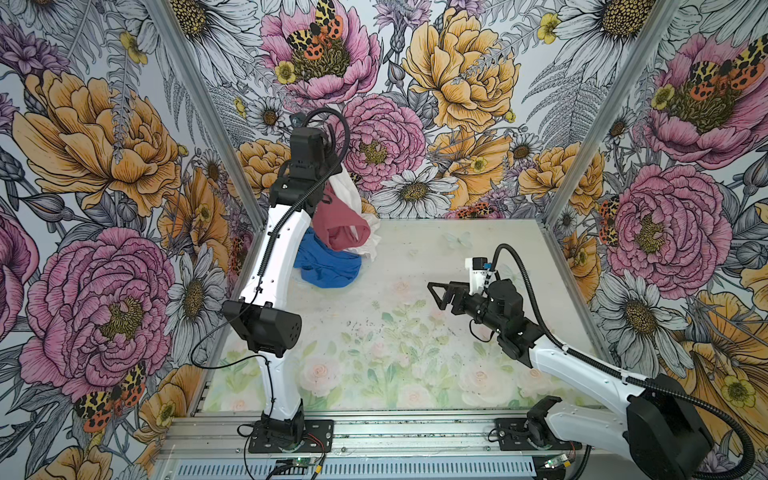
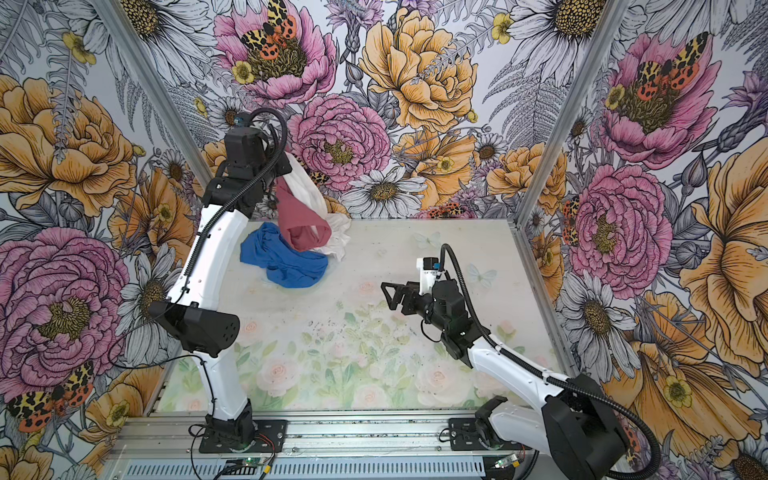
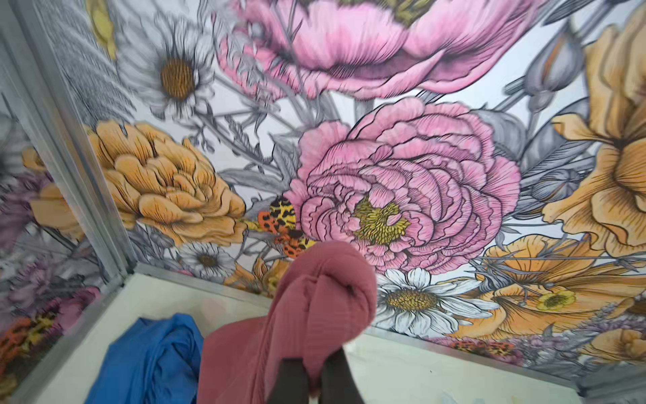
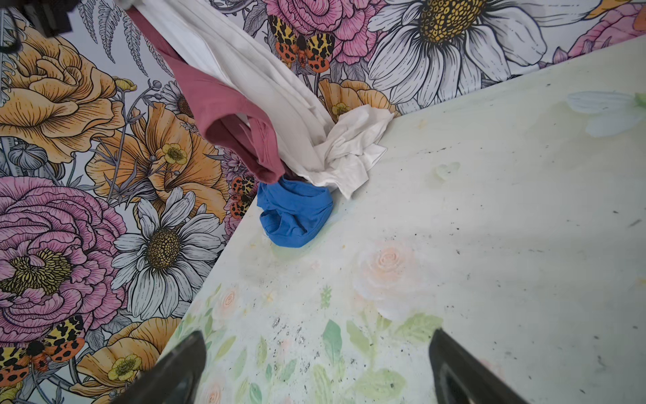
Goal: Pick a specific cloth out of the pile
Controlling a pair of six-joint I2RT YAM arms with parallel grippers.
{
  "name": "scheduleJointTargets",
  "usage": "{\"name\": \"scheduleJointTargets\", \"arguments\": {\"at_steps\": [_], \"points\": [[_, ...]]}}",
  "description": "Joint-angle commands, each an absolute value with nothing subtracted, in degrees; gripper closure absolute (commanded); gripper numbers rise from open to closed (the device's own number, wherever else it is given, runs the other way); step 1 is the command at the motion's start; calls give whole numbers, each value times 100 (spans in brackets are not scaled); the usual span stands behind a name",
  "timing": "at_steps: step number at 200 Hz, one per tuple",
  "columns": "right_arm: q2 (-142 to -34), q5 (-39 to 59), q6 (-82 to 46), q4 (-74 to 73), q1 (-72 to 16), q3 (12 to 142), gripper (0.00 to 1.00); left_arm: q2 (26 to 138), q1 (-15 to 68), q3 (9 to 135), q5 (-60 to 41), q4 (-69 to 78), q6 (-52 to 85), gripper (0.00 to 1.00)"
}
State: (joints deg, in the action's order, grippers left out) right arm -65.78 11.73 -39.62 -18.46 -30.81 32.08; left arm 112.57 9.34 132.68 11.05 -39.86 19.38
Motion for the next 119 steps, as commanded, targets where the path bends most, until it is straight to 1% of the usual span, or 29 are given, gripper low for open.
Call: {"name": "scheduleJointTargets", "arguments": {"at_steps": [1, 12, 22, 45, 48, 58, 73, 88, 98, 104, 108, 119], "points": [[-6458, 1073, -3963, -1860, -3112, 3151, 0, 11577, 537, 12548, -723, -4052, 2879, 97], [-6477, 1089, -3967, -1871, -3111, 3146, 1, 11563, 565, 12294, -661, -4039, 2792, 92], [-6499, 1081, -3965, -1880, -3116, 3133, 1, 11507, 594, 12121, -543, -4017, 2743, 90], [-6589, 1081, -3988, -1979, -3114, 3104, 0, 11403, 612, 11823, -186, -4032, 2757, 89], [-6603, 1077, -3993, -1992, -3112, 3099, 1, 11398, 607, 11795, -148, -4038, 2759, 88], [-6659, 1097, -4010, -2031, -3111, 3103, 1, 11384, 588, 11668, -97, -4043, 2777, 76], [-6730, 1148, -4030, -2086, -3112, 3117, 0, 11368, 588, 11494, -1, -4031, 2763, 68], [-6776, 1160, -4035, -2100, -3112, 3120, 1, 11395, 606, 11394, 26, -4025, 2721, 68], [-6798, 1160, -4041, -2100, -3118, 3120, 1, 11404, 617, 11341, 33, -4010, 2707, 76], [-6807, 1153, -4042, -2101, -3114, 3115, 1, 11413, 635, 11307, 27, -4000, 2700, 78], [-6814, 1151, -4041, -2101, -3111, 3119, 0, 11416, 648, 11304, 14, -3999, 2684, 76], [-6829, 1151, -4042, -2118, -3118, 3120, 0, 11396, 720, 11281, 40, -3999, 2575, 65]]}}
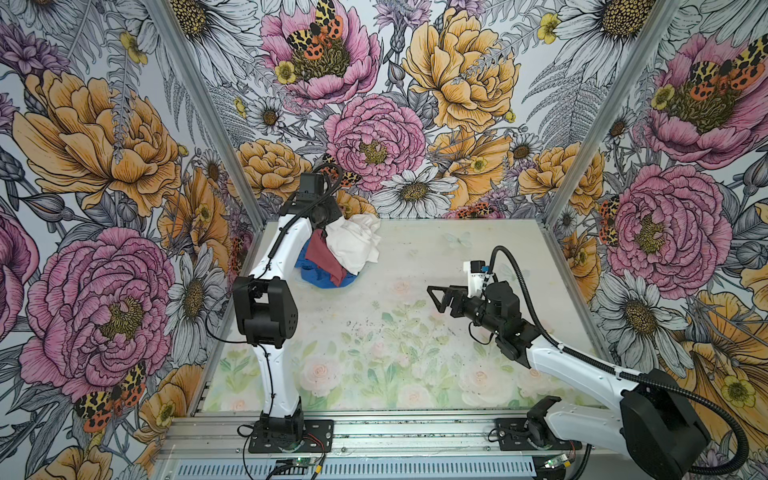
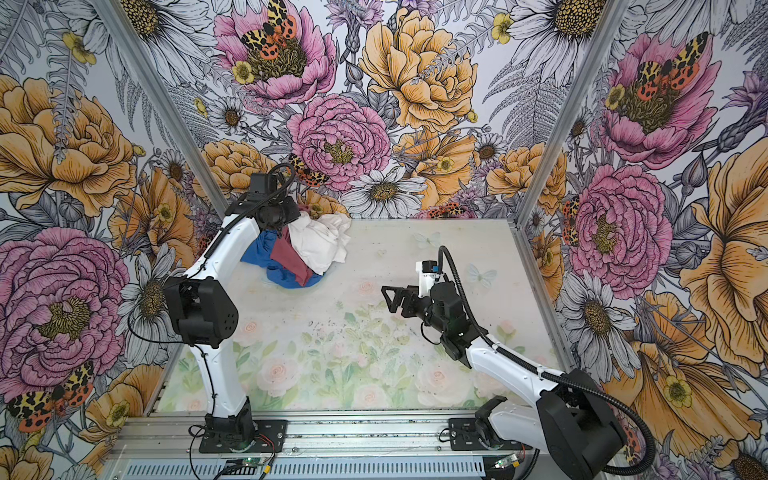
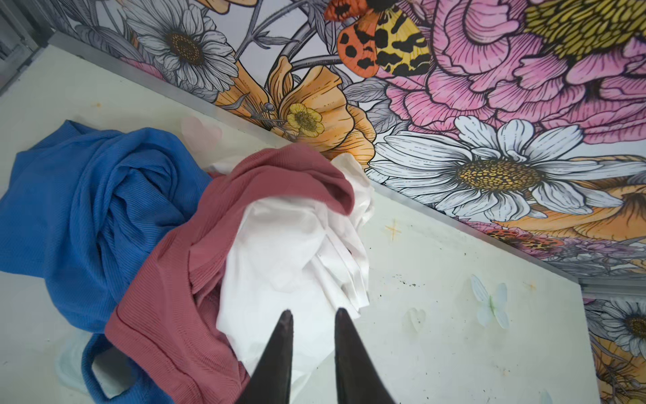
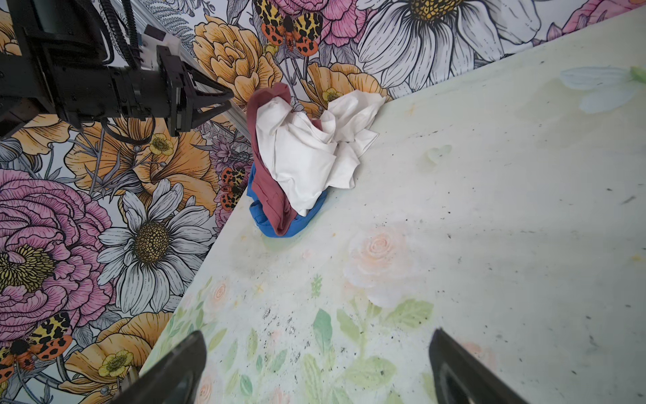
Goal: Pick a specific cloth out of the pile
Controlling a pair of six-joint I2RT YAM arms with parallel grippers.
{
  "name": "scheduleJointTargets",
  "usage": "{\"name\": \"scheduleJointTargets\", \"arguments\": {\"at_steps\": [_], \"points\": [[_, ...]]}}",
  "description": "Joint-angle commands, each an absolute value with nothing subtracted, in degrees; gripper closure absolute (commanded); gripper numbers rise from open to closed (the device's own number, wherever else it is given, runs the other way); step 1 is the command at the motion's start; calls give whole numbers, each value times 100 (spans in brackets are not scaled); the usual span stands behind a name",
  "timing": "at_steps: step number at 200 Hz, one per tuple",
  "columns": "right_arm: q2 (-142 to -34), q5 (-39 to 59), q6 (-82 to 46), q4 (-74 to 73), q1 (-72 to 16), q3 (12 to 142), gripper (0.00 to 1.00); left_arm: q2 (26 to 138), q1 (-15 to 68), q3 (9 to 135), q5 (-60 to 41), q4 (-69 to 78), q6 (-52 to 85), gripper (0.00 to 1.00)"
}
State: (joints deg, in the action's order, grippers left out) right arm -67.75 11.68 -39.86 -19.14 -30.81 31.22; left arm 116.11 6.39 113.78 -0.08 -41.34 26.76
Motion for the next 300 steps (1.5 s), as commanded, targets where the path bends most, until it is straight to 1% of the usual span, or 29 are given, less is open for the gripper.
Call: {"name": "scheduleJointTargets", "arguments": {"at_steps": [1, 6, 12, 37, 59, 68, 95, 127, 154, 160, 167, 189, 205, 252, 272, 300], "points": [[-6833, 1151, -4043, -2118, -3115, 3120, 1, 11385, 729, 11274, 55, -4003, 2558, 64], [-6837, 1151, -4042, -2125, -3114, 3112, 1, 11355, 784, 11246, 192, -3997, 2486, 59], [-6854, 1159, -4041, -2136, -3112, 3101, 0, 11305, 865, 11203, 377, -4001, 2390, 57], [-6916, 1169, -4046, -2172, -3112, 3067, 1, 11289, 1159, 11070, 949, -4031, 1835, 58], [-6988, 1202, -4055, -2216, -3112, 3071, 1, 11745, 1262, 11214, 1155, -4218, 1625, 57], [-7022, 1228, -4059, -2237, -3111, 3076, 0, 11974, 1279, 11277, 1410, -4236, 1591, 57], [-7002, 1246, -4046, -2178, -3112, 3076, 0, 12505, 1332, 11447, 1413, -4217, 1563, 58], [-6966, 1144, -4004, -2121, -3088, 3032, 0, 12965, 1466, 11693, 1535, -4227, 1519, 56], [-7031, 1203, -4002, -2103, -3069, 3084, 0, 13180, 1470, 11789, 1717, -4226, 1552, 58], [-7048, 1212, -4006, -2100, -3072, 3099, 1, 13207, 1467, 11795, 1739, -4225, 1540, 59], [-7057, 1214, -4007, -2095, -3069, 3118, 0, 13229, 1450, 11803, 1740, -4222, 1535, 64], [-7083, 1217, -4007, -2081, -3059, 3160, 0, 13191, 1420, 11763, 1675, -4228, 1549, 92], [-7101, 1225, -4013, -2082, -3059, 3175, 1, 12974, 1437, 11657, 1678, -4219, 1525, 100], [-7176, 1283, -4076, -2117, -3071, 3222, 0, 11682, 1455, 11382, 1802, -4139, 1395, 100], [-7189, 1241, -4079, -2153, -3068, 3262, 0, 11021, 1414, 11365, 1492, -3662, 1666, 100], [-7112, 1255, -4057, -2017, -3013, 3458, 0, 10524, 1528, 12015, 1056, -2962, 2237, 100]]}}
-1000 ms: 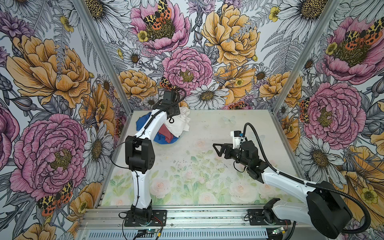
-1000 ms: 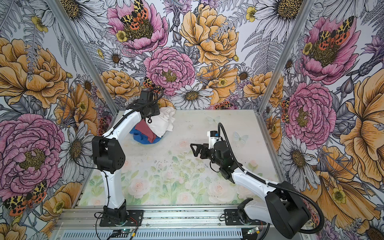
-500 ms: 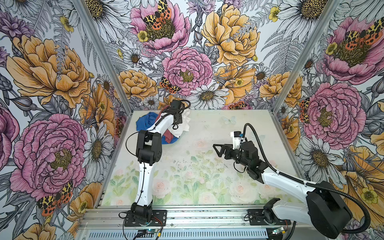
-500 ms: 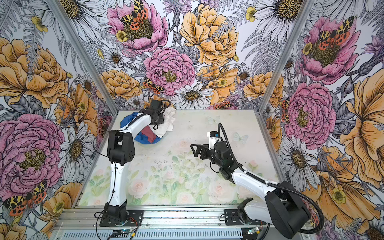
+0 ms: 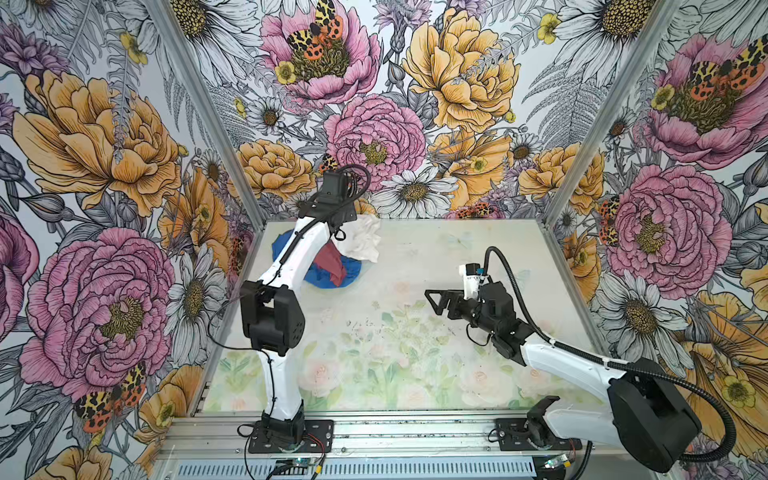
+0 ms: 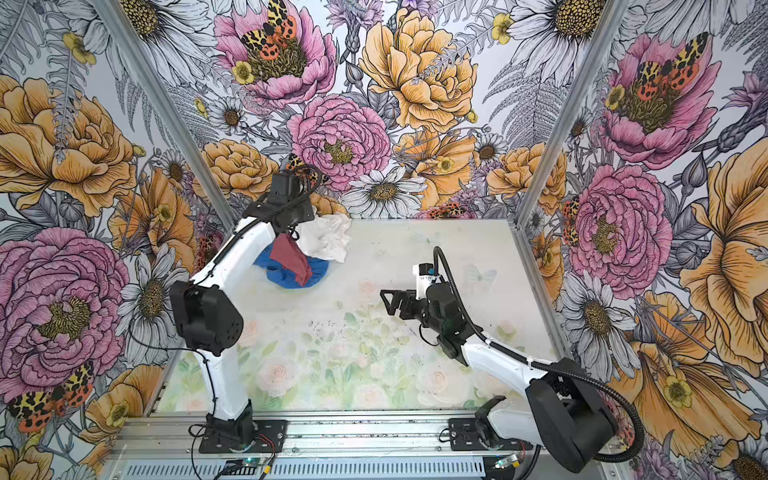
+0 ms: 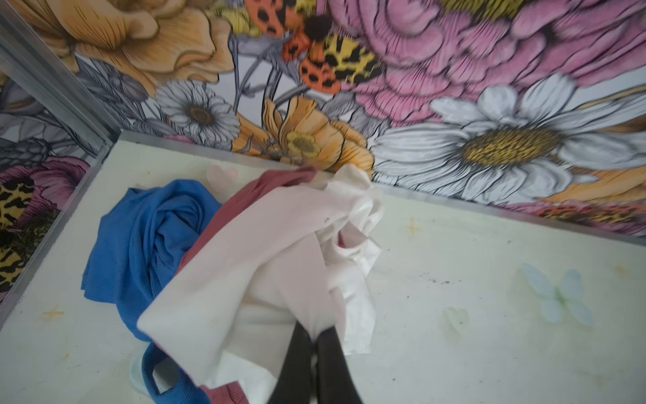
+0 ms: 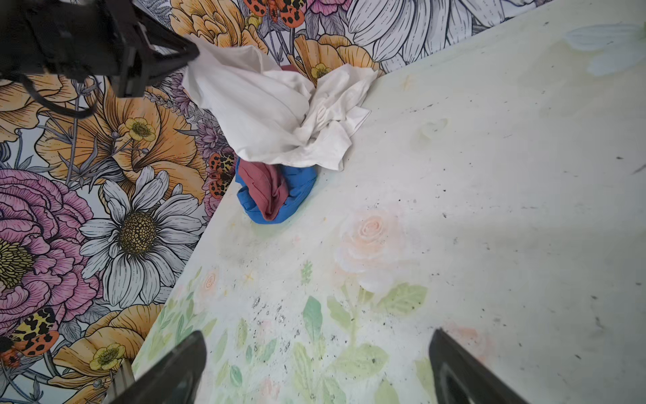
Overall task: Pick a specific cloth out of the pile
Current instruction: 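Drag the white shirt with the left gripper toward the table center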
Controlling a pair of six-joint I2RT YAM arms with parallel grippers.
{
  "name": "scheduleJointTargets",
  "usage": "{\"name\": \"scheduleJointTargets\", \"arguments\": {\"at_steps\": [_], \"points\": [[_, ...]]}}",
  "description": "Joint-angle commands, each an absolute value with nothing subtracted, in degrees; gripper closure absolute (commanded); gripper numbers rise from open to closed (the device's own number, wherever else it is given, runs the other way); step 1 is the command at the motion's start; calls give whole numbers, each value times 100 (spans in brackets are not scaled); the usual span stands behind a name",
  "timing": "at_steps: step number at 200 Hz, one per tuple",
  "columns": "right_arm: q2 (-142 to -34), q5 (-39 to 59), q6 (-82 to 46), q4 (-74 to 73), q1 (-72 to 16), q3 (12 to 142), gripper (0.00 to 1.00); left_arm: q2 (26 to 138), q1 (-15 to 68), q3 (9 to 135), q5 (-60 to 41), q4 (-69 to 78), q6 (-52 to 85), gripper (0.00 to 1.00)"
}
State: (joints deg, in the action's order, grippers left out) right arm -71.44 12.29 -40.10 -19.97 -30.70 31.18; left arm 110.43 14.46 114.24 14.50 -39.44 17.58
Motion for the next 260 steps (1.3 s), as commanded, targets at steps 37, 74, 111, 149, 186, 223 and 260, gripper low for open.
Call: {"name": "scheduleJointTargets", "arguments": {"at_steps": [37, 74, 111, 149, 186, 223, 260], "points": [[-6047, 692, -3817, -704, -2518, 3473, 1, 10497, 2032, 13224, -453, -1687, 2794, 100], [-4785, 275, -3511, 667, -1326, 3518, 1, 12552, 2826, 16285, -2654, -1352, 3992, 100], [-3949, 744, -3088, 1734, -439, 3767, 1, 13078, 3353, 15663, -3819, 352, 5208, 100], [-3327, 826, -2791, 2059, -230, 3737, 1, 12510, 3647, 13630, -3958, -593, 3755, 100], [-4012, 1377, -2695, 2073, -125, 3826, 1, 11821, 3766, 12344, -2591, -3015, 1374, 46], [-5298, 1599, -2533, 2074, -97, 4024, 0, 9904, 3981, 9707, -588, -3048, 593, 1], [-6200, 741, -2386, 2169, -47, 3827, 2, 8196, 4188, 7452, -368, -3137, 439, 1]]}}
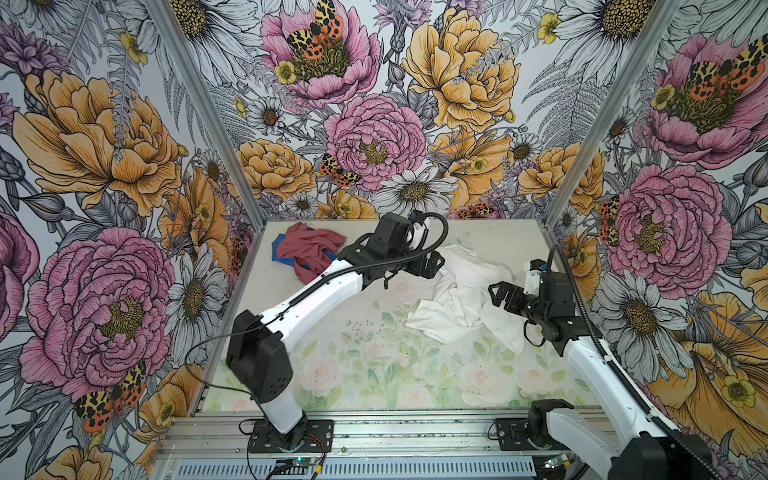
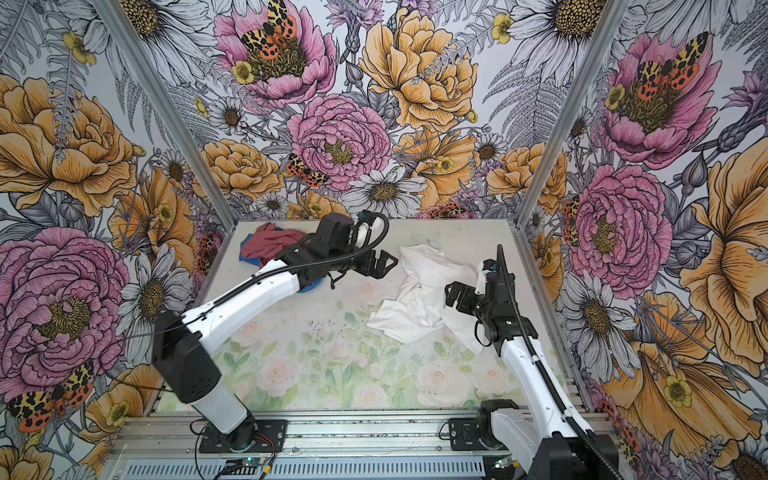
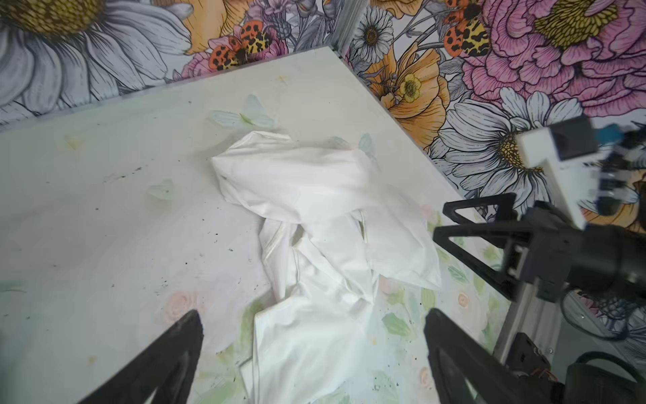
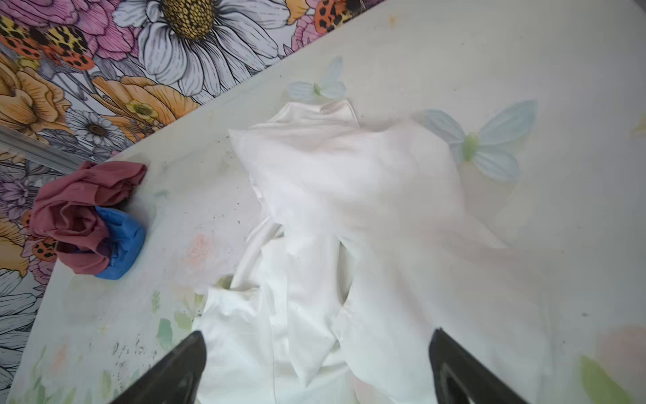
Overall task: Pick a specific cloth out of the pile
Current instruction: 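Drag the white shirt with the left gripper toward the table center, then release the white shirt and reach the right gripper down onto it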
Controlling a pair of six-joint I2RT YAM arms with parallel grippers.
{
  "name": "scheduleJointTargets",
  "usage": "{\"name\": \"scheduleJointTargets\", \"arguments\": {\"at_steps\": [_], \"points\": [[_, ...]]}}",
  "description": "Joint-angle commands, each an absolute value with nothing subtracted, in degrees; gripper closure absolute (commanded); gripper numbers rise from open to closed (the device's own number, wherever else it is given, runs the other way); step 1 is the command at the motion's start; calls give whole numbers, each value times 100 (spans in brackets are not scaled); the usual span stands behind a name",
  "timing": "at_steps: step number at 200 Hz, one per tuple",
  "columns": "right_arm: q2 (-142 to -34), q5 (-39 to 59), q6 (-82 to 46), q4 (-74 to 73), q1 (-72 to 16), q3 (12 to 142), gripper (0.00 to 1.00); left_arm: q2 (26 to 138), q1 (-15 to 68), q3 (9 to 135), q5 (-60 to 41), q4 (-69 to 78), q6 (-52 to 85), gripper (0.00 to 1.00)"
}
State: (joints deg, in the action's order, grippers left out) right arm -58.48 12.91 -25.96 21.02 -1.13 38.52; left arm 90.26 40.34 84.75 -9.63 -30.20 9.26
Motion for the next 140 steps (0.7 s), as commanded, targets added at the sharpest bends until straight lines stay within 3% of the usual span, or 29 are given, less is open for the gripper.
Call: {"name": "scheduleJointTargets", "arguments": {"at_steps": [1, 16, 50, 79, 113, 127, 140], "points": [[-6211, 718, -2384, 2165, -41, 3821, 2, 8163, 4199, 7404, -355, -3142, 435, 1], [-6702, 511, -2348, 2149, 67, 3868, 5, 7623, 4351, 6814, -217, -3190, 383, 1], [-7598, 1012, -2223, 2149, 495, 4225, 25, 6915, 4476, 6149, -76, -3201, 268, 1], [-7871, 976, -2211, 2153, 505, 4289, 31, 6849, 4467, 6129, 21, -3276, 77, 1], [-8056, 1133, -2173, 2157, 515, 4324, 71, 7065, 4465, 6558, 85, -3402, -124, 1], [-7916, 1214, -2220, 2156, 513, 4346, 100, 7131, 4463, 6881, 170, -3584, -121, 1], [-7653, 1182, -2267, 2156, 510, 4388, 100, 7195, 4439, 7188, 194, -3738, -126, 1]]}}
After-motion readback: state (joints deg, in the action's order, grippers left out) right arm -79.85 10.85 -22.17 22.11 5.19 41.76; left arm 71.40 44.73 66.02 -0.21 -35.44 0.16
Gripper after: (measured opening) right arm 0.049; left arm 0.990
